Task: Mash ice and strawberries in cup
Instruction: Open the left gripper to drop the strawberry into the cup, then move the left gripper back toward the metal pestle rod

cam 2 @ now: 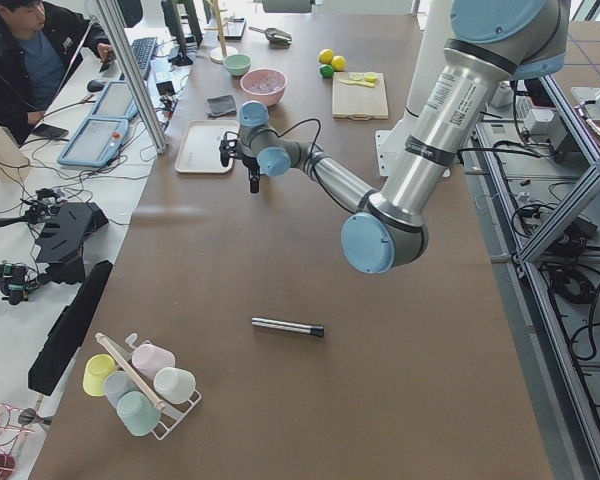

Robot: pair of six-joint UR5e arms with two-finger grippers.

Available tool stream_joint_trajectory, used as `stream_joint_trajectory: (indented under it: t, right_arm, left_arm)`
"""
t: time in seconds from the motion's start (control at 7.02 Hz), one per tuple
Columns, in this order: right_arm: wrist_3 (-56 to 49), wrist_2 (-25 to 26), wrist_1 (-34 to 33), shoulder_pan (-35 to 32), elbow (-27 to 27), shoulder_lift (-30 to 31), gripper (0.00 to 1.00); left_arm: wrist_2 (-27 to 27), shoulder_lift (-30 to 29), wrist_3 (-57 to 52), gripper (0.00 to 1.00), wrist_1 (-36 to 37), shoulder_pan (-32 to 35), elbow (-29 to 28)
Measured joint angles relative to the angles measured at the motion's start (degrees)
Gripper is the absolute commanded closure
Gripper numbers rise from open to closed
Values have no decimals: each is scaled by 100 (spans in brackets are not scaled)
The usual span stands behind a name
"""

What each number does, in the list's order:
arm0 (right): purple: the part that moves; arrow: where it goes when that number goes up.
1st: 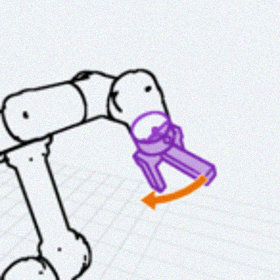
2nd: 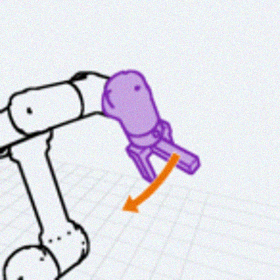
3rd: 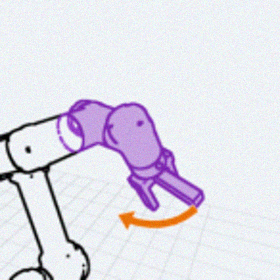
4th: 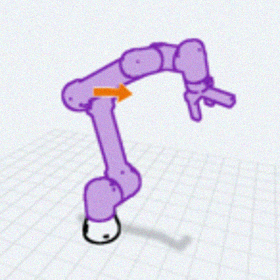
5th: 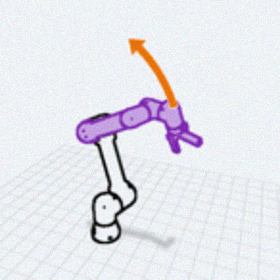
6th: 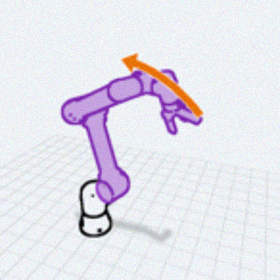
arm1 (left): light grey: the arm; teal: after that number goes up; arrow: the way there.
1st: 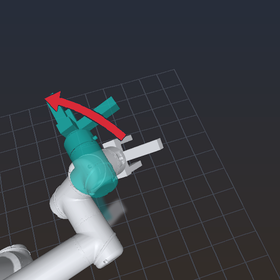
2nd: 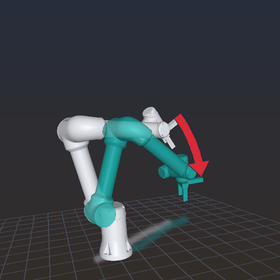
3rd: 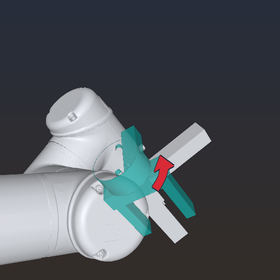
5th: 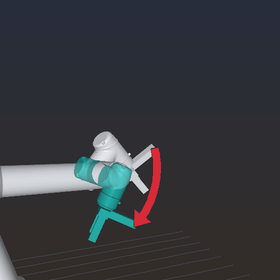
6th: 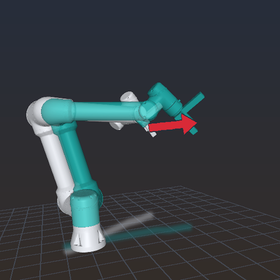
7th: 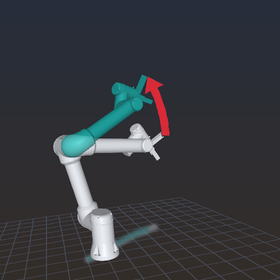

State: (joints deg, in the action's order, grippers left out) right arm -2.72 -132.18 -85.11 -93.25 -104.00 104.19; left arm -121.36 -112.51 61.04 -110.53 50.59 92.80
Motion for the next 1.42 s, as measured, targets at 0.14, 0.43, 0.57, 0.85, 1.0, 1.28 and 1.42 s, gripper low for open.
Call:
stream_joint_trajectory:
  t: [0.14,0.43,0.57,0.85,1.0,1.28,1.42]
  right_arm:
    - [0,-33,2,0,-12,11,0]
    - [-8,-101,3,0,-34,29,0]
    - [-41,-110,3,0,-48,45,0]
    - [-286,-113,3,0,-63,85,0]
    - [-356,-109,3,0,-57,81,0]
    - [-398,-112,-2,-3,-52,88,0]
    - [-402,-114,-4,-9,-56,101,0]
  left_arm:
    - [-18,707,-802,3,-200,281,118]
    - [9,1985,-2339,3,-813,862,124]
    - [39,2372,-2764,3,-1052,1079,-6]
    - [57,2705,-3021,3,-2021,1289,-803]
    - [59,2729,-3016,7,-2514,1311,-1211]
    - [-6,2716,-2983,29,-2844,1320,-1435]
    - [-46,2704,-2977,30,-2876,1321,-1443]
